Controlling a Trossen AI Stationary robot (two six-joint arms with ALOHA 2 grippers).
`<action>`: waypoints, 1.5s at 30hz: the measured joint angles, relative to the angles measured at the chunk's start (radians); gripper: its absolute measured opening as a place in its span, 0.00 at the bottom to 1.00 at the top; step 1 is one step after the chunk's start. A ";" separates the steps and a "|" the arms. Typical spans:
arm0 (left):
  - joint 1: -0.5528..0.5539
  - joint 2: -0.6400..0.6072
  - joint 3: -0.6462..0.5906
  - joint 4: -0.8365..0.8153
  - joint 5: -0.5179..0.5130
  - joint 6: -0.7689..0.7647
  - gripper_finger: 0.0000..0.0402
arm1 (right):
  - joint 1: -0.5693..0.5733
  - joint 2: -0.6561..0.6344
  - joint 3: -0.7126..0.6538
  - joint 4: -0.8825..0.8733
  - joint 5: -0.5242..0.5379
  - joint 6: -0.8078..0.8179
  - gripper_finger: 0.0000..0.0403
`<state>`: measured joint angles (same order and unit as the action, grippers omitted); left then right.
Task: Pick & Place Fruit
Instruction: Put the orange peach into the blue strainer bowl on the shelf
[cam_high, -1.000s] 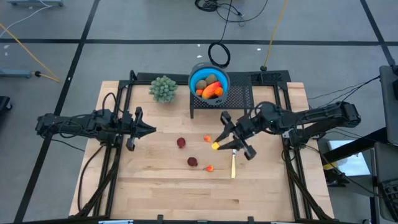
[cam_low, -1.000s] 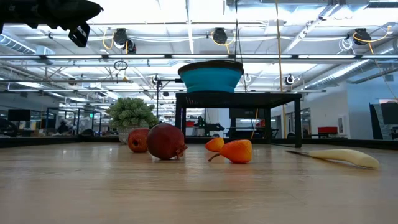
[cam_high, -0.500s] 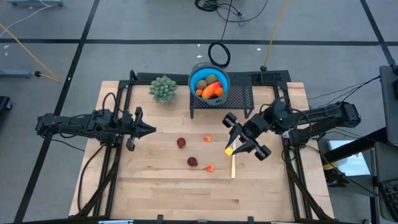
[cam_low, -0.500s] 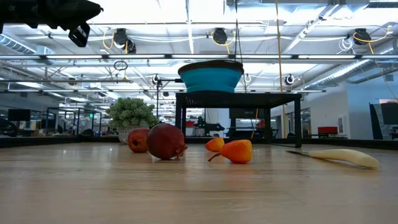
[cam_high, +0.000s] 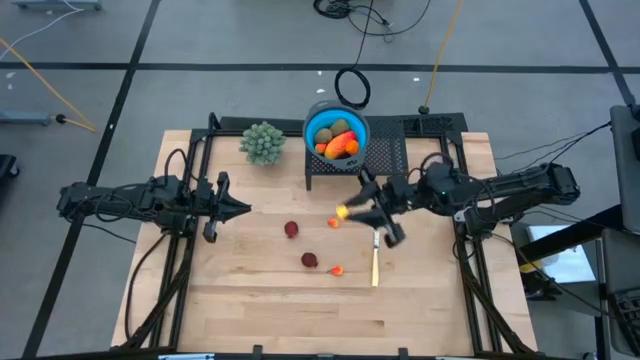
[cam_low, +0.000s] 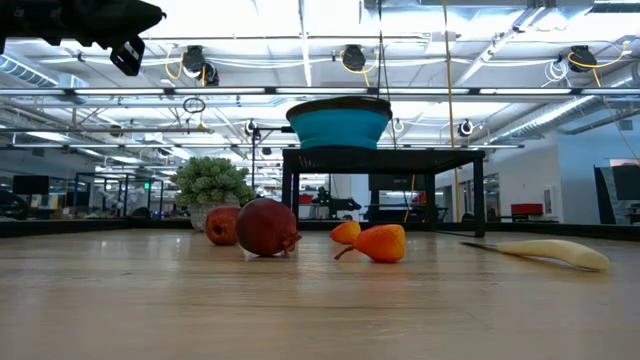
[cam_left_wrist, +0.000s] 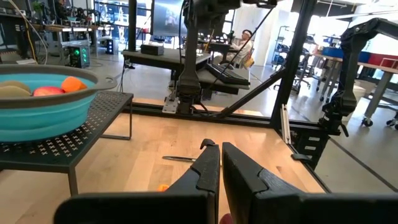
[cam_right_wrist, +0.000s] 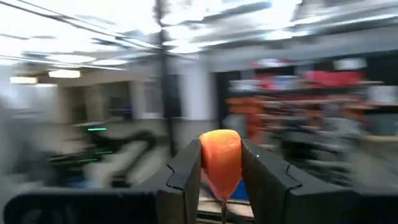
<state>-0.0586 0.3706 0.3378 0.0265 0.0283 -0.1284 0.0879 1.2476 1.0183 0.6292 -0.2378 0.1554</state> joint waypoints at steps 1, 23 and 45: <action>0.000 0.000 0.000 0.000 0.000 0.000 0.04 | 0.000 0.000 0.000 -0.015 0.062 -0.018 0.24; 0.000 0.002 0.000 0.000 -0.003 -0.005 0.04 | -0.222 0.000 0.002 -0.305 0.651 -0.477 0.24; 0.000 0.002 0.000 -0.001 -0.064 -0.011 0.04 | -0.576 0.011 0.142 -0.642 0.151 -0.289 0.24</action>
<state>-0.0586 0.3728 0.3378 0.0254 -0.0360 -0.1398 -0.4882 1.2587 1.1606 -0.0132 -0.0865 -0.1337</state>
